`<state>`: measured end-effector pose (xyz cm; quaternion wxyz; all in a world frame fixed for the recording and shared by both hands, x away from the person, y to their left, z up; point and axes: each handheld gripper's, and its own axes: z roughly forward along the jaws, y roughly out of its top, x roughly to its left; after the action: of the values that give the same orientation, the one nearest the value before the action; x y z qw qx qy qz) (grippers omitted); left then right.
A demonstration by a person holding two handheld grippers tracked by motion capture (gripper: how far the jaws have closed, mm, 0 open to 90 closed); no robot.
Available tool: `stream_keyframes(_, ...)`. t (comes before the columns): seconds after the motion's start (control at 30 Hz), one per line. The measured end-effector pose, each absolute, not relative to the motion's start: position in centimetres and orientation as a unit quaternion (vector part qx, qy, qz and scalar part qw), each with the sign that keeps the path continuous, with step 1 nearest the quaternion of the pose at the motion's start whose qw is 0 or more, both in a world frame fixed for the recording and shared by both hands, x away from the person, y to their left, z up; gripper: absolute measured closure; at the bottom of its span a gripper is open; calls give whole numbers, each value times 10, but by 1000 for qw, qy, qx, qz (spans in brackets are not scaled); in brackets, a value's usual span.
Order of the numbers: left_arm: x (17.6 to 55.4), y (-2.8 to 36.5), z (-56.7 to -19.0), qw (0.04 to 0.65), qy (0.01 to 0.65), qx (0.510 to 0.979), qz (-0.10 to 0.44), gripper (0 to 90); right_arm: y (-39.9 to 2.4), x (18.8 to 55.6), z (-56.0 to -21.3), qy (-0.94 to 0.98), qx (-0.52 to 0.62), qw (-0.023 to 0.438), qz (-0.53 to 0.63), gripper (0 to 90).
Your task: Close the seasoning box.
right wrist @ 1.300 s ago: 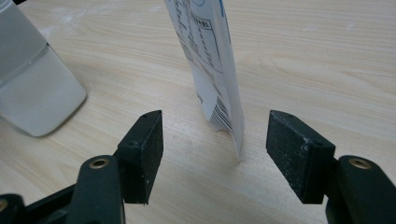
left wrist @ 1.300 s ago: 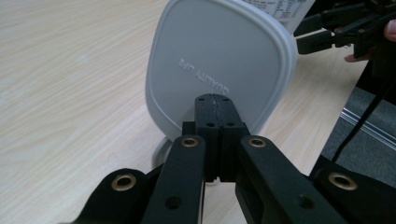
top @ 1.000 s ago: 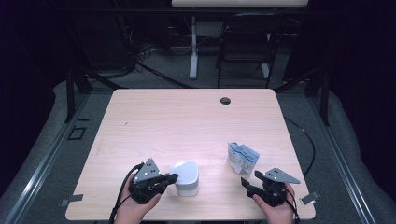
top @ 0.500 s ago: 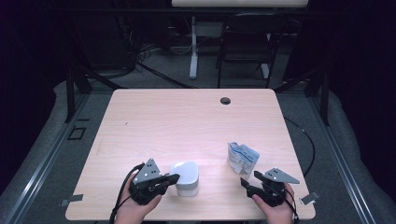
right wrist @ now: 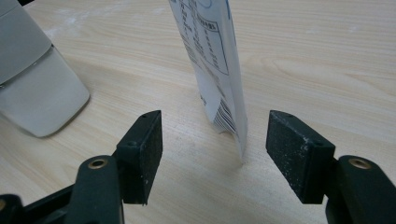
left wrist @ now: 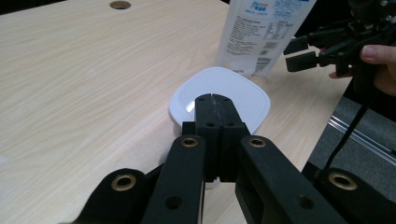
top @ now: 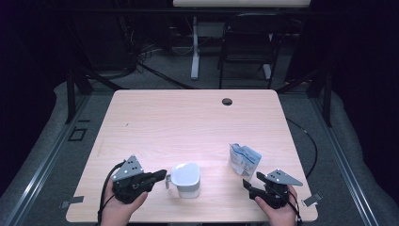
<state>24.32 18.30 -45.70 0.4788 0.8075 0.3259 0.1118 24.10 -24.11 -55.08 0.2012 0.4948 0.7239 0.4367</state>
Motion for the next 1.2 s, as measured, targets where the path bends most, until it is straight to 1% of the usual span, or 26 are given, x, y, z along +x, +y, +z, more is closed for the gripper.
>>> stream_keyframes(0.17, 243, 202, -452, 488, 343, 793, 123, 900, -242, 240, -550, 724, 494, 203, 437, 358)
stream_keyframes(0.4, 249, 229, -457, 482, 377, 779, 139, 900, -241, 240, -550, 723, 494, 204, 439, 358)
stream_keyframes(0.63, 258, 252, -473, 472, 416, 764, 140, 900, -242, 240, -550, 725, 493, 205, 434, 358)
stream_keyframes(0.8, 265, 262, -488, 464, 439, 756, 141, 900, -241, 241, -550, 727, 492, 205, 434, 358)
stream_keyframes(1.0, 272, 277, -508, 445, 472, 745, 155, 897, -242, 241, -551, 726, 494, 206, 432, 358)
stream_keyframes(1.13, 276, 288, -521, 436, 491, 737, 162, 849, -242, 241, -552, 726, 494, 204, 433, 358)
stream_keyframes(1.2, 277, 291, -526, 421, 500, 737, 173, 802, -242, 241, -552, 726, 494, 204, 433, 358)
